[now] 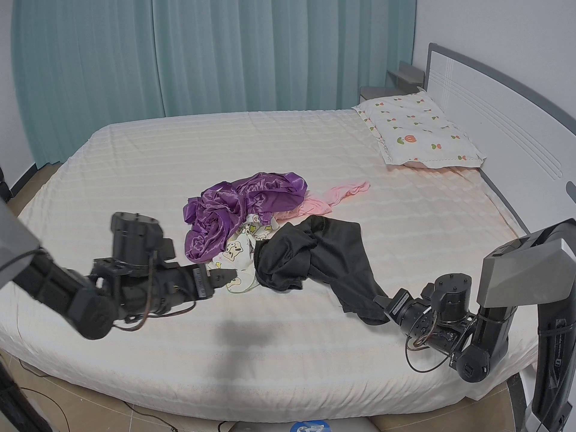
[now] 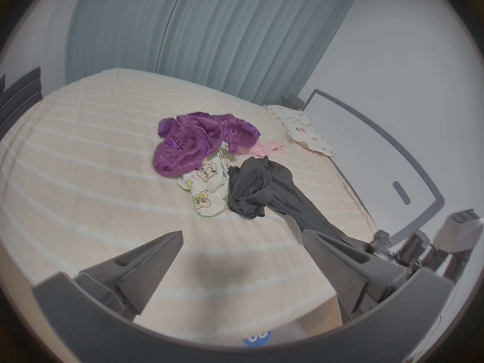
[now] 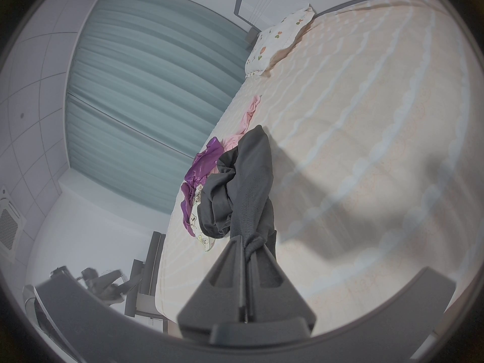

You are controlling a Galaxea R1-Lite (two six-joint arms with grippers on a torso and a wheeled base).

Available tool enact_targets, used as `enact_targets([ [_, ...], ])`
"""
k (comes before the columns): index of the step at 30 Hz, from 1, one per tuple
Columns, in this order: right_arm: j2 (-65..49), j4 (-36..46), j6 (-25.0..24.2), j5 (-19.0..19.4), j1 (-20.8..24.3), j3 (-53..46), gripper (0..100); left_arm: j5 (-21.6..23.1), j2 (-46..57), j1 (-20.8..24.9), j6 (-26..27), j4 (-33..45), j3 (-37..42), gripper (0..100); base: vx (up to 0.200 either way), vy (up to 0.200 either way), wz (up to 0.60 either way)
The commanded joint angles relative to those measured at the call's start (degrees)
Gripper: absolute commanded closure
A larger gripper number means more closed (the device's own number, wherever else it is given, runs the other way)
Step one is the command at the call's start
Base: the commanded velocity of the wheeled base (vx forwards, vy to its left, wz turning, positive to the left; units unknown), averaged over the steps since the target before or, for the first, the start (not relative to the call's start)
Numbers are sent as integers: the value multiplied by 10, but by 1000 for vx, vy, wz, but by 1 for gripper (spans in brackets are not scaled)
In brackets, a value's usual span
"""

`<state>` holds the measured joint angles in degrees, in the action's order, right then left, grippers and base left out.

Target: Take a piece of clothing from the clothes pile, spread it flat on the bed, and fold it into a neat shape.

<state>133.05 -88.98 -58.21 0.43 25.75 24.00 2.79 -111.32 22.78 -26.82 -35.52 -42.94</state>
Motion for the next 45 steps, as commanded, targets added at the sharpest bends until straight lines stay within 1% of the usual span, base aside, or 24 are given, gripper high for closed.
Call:
enact_targets([
  [1,9,-10,-5,-1,5,-3,100,-59,-341,86,-85,19,-301,0,0,0,0],
  [4,8,-10,-5,-2,5,-4,100,-59,-369,90,-119,57,-363,0,0,0,0],
  [6,9,-10,-6,-4,5,-4,100,-60,-391,94,-133,97,-406,0,0,0,0],
  [7,9,-10,-6,-5,5,-4,100,-60,-392,94,-136,101,-411,0,0,0,0],
  [9,8,-10,-7,-7,5,-4,100,-60,-400,99,-166,128,-444,0,0,0,0],
  [10,8,-10,-9,-7,5,-4,100,-62,-403,100,-171,131,-451,0,0,0,0],
  [12,8,-10,-13,-7,6,-3,100,-76,-407,100,-174,134,-460,0,0,0,0],
  [14,8,-10,-13,-8,7,-3,100,-103,-411,100,-176,133,-472,0,0,0,0],
  [16,8,-10,-13,-8,7,-3,100,-112,-412,98,-177,134,-480,0,0,0,0],
  [22,8,-10,-13,-8,6,-3,100,-127,-408,95,-177,135,-476,0,0,0,0],
  [25,7,-10,-13,-8,6,-3,100,-127,-397,94,-181,143,-471,0,0,0,0],
  [30,5,-10,-14,-8,5,-4,100,-125,-359,85,-208,147,-465,0,0,0,0],
  [34,5,-10,-14,-8,5,-4,100,-118,-327,70,-209,147,-444,0,0,0,0],
  [40,5,-10,-14,-8,5,-4,100,-120,-326,63,-175,148,-428,0,0,0,0],
  [45,5,-10,-14,-8,4,-4,100,-124,-359,67,-171,155,-439,0,0,0,0],
])
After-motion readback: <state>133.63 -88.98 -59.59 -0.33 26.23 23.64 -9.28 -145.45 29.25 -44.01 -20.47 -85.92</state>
